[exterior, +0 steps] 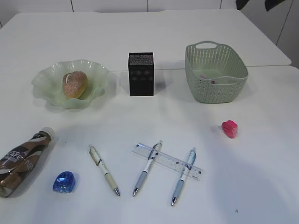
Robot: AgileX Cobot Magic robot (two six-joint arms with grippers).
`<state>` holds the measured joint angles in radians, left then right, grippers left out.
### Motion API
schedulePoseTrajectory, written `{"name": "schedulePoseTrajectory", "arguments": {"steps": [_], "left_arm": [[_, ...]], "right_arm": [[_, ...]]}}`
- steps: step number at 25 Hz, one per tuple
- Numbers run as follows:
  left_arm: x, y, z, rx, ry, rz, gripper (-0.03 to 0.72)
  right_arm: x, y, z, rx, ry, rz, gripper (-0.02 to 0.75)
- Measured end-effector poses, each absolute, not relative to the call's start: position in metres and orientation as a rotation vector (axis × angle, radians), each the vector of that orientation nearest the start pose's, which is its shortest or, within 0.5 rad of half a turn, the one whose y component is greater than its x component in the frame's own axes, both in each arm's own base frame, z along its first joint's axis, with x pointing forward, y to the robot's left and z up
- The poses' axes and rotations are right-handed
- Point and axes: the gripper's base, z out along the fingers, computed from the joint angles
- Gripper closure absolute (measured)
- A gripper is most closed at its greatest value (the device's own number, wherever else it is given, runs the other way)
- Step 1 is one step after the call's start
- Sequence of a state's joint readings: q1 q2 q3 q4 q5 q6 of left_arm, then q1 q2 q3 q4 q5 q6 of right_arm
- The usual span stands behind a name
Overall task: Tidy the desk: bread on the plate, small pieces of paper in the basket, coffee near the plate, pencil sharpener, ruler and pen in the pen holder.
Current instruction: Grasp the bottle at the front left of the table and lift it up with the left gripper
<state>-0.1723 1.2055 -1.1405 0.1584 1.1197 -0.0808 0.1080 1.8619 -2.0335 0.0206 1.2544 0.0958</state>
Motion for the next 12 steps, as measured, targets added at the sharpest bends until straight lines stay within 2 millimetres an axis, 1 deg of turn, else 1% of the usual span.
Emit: {"name": "schedulePoseTrajectory", "arguments": {"steps": [1, 2, 3, 4, 5, 6, 9, 10, 11, 12], "left_arm": [[0.229, -0.026, 0.347, 0.165, 2.692, 0.139, 0.241], [0.232, -0.027, 0.345, 0.165, 2.728, 0.148, 0.241], [0.238, -0.028, 0.342, 0.169, 2.759, 0.155, 0.241], [0.244, -0.029, 0.339, 0.17, 2.782, 0.157, 0.241], [0.25, -0.03, 0.334, 0.173, 2.803, 0.155, 0.241], [0.255, -0.032, 0.33, 0.179, 2.821, 0.143, 0.241], [0.267, -0.037, 0.314, 0.211, 2.886, 0.12, 0.239], [0.271, -0.038, 0.308, 0.228, 2.907, 0.122, 0.236], [0.276, -0.04, 0.301, 0.242, 2.931, 0.125, 0.232], [0.279, -0.041, 0.296, 0.252, 2.948, 0.125, 0.225]], "right_arm": [[0.394, 0.045, 0.395, -0.015, 2.569, 0.106, 0.225], [0.392, 0.045, 0.394, -0.015, 2.576, 0.107, 0.225], [0.383, 0.044, 0.392, -0.014, 2.594, 0.114, 0.225], [0.373, 0.044, 0.395, -0.014, 2.596, 0.128, 0.225], [0.368, 0.044, 0.394, -0.013, 2.608, 0.137, 0.225], [0.368, 0.044, 0.394, -0.013, 2.608, 0.137, 0.225], [0.35, 0.043, 0.396, -0.016, 2.62, 0.157, 0.225], [0.35, 0.043, 0.396, -0.016, 2.62, 0.157, 0.225], [0.343, 0.043, 0.399, -0.017, 2.614, 0.16, 0.225], [0.342, 0.043, 0.4, -0.017, 2.611, 0.16, 0.225]]}}
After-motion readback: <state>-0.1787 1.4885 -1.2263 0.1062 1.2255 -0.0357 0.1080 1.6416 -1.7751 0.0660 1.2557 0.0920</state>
